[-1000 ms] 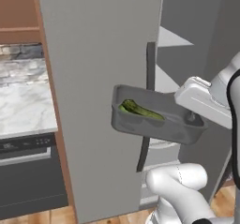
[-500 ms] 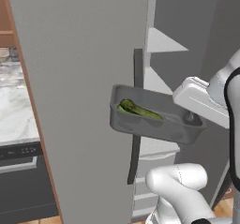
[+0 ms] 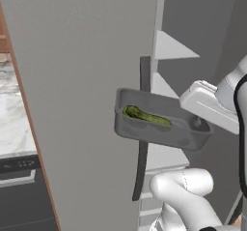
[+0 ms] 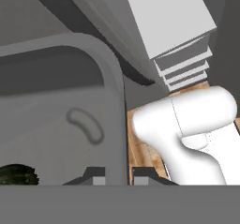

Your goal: Take the squash and avocado out of the freezer and place them in the tupperware container on the counter. Then put the tupperware containing the vegetables back in the freezer.

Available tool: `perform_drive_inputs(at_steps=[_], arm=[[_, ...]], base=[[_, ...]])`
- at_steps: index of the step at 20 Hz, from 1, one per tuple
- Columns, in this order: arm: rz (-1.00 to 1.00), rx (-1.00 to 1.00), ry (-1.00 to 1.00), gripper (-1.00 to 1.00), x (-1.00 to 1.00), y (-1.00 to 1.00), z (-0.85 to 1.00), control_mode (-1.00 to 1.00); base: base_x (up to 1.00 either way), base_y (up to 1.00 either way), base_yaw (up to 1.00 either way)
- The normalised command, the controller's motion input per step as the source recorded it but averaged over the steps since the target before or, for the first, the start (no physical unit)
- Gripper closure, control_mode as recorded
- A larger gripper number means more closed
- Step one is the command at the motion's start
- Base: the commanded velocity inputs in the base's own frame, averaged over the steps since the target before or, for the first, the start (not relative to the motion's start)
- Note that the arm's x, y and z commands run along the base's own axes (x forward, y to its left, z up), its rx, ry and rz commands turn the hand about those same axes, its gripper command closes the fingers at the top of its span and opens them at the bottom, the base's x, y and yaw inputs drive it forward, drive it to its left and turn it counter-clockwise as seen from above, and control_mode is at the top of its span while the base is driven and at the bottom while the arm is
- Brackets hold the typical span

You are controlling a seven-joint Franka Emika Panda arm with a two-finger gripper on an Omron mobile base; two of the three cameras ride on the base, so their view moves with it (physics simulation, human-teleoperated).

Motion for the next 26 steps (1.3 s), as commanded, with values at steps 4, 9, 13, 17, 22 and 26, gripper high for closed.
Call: perform_drive_inputs(at_steps=[4,9,13,17,22,26], arm=[[0.0,0.0,0.0,1.0,0.0,0.0,0.0,1.0],[-0.03,0.0,-0.01,1.0,0.0,-0.05,0.07,-1.0],[-0.08,0.0,-0.09,1.0,-0.29,-0.3,0.31,-1.0],[-0.22,0.02,-0.04,1.0,-0.21,-0.3,0.35,-1.0],[-0.41,0.0,0.0,1.0,-0.01,-0.23,0.26,-1.0],[-0.37,0.01,0.0,1.0,0.0,-0.33,0.24,-1.0]], base=[[0.86,-0.03,-0.03],[0.25,-0.02,-0.03],[0.0,0.0,0.0],[0.0,0.0,0.0],[0.0,0.0,0.0],[0.0,0.0,0.0]])
